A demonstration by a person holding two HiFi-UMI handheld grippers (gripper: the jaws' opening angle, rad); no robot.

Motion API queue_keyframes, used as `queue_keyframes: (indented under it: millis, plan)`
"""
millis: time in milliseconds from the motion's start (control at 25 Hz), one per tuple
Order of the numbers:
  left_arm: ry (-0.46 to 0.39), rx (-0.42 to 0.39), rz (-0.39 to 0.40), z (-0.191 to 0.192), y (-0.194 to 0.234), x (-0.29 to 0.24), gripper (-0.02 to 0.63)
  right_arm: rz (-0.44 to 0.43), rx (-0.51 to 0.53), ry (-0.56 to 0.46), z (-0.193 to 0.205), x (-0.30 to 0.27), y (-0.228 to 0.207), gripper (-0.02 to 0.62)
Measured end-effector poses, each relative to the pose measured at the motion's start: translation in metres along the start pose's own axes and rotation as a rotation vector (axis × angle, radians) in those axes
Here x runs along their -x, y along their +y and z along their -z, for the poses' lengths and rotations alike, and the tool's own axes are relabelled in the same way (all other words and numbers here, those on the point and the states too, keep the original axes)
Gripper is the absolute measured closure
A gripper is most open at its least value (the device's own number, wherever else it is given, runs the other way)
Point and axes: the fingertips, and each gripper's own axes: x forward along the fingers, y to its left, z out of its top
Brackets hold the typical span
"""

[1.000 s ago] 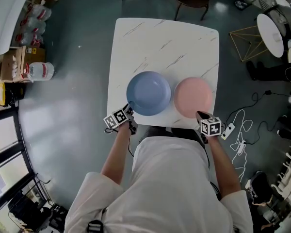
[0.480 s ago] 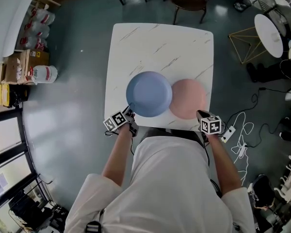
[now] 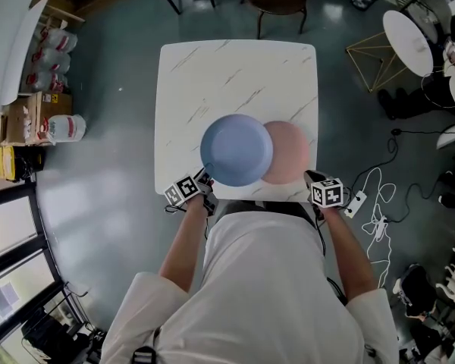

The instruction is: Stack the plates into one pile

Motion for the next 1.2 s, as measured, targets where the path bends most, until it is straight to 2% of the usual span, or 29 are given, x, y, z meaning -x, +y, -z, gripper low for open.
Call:
queue_keyframes:
  millis: [840,1200]
  plan:
    - [0.099,-0.051,-0.011,0.046,-0.032,-0.043,0.57,0.022,-0.055,0.005,0.033,0.026,-0.046,0.558]
    - [0.164,-0.031,-0.029,0.072,-0.043,-0.071,0.569,0.017,-0.065,0.028,0.041,0.029,-0.062,0.558]
